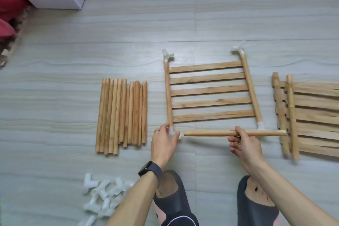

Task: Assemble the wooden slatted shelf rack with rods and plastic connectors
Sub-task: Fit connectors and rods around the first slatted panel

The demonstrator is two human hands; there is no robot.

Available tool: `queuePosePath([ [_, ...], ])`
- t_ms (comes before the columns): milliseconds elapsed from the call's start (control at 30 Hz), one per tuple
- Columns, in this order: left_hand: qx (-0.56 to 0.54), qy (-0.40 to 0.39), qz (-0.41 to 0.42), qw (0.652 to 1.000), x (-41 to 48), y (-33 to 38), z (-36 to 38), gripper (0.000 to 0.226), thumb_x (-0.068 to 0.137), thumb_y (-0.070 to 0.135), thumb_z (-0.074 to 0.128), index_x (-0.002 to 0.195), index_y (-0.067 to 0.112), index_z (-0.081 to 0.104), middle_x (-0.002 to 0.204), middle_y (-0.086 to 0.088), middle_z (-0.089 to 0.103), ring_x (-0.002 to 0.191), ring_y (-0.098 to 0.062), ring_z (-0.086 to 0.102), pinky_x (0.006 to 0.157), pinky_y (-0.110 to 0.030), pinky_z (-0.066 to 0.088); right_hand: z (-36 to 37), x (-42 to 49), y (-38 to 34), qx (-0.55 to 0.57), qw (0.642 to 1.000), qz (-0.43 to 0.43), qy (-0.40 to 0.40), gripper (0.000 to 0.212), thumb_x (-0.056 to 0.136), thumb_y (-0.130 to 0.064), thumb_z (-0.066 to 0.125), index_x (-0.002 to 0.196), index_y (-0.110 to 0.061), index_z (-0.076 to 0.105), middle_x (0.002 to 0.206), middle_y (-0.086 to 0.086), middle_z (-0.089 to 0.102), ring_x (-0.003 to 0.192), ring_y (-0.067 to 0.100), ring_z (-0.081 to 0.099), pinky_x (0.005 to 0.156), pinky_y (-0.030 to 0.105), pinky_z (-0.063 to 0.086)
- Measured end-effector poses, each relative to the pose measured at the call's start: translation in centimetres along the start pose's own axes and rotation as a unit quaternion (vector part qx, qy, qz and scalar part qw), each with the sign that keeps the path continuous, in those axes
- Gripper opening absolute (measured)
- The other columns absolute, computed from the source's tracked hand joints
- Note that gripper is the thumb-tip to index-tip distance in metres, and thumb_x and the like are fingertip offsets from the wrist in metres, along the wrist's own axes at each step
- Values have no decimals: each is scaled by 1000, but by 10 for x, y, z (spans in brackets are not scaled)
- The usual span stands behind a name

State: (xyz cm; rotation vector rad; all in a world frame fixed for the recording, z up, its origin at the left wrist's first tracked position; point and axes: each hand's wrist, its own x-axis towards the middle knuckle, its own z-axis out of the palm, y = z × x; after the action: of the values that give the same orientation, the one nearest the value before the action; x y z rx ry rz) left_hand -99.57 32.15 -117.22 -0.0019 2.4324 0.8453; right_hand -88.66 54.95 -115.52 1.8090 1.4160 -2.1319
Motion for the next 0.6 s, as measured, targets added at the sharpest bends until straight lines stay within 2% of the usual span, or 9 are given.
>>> queuePosePath([
  [67,-18,14,-14,1000,4,1,0,46,96,35,64,137,16,57,128,-3,67,116,-19,61,97,-29,47,1,3,10,9,1000,14,-8,29,100,-32,62,88,-6,66,61,4,67,48,14,57,44,23,48],
  [233,-35,29,-48,998,4,4,-3,44,96,37,65,136,21,63,123,4,71,97,2,58,79,-1,34,1,18,27,41,998,30,-21,30,99,-32,64,86,-6,64,61,5,66,50,14,61,45,24,50],
  [367,-42,48,-62,996,0,6,-1,43,96,36,65,136,22,63,123,4,72,107,-5,65,65,10,30,-2,25,39,61,996,44,-44,29,99,-31,65,88,-5,64,62,6,67,54,14,65,48,25,53],
  [433,-45,56,-70,995,-1,7,-1,42,96,36,65,135,22,64,122,4,72,110,-7,65,65,10,29,-5,26,40,72,995,44,-55,28,98,-30,66,90,-4,65,64,7,67,56,15,66,49,25,54],
  [467,-47,56,-75,995,-1,7,-1,42,95,36,66,134,23,65,121,5,72,112,-7,64,70,7,30,-6,27,40,77,994,43,-62,27,98,-30,67,92,-3,66,64,8,68,56,15,66,49,25,54],
  [533,-52,55,-84,994,1,6,0,41,94,37,66,133,25,65,121,7,72,115,-7,63,83,-7,37,-8,28,39,86,992,50,-75,26,97,-28,67,96,-2,69,66,8,68,57,15,66,50,25,55],
  [600,-55,53,-96,992,2,6,0,40,93,37,66,132,25,67,119,9,73,109,-3,63,88,-15,40,-11,28,40,98,989,66,-86,25,97,-27,67,99,-2,70,67,7,67,58,15,66,51,25,55],
])
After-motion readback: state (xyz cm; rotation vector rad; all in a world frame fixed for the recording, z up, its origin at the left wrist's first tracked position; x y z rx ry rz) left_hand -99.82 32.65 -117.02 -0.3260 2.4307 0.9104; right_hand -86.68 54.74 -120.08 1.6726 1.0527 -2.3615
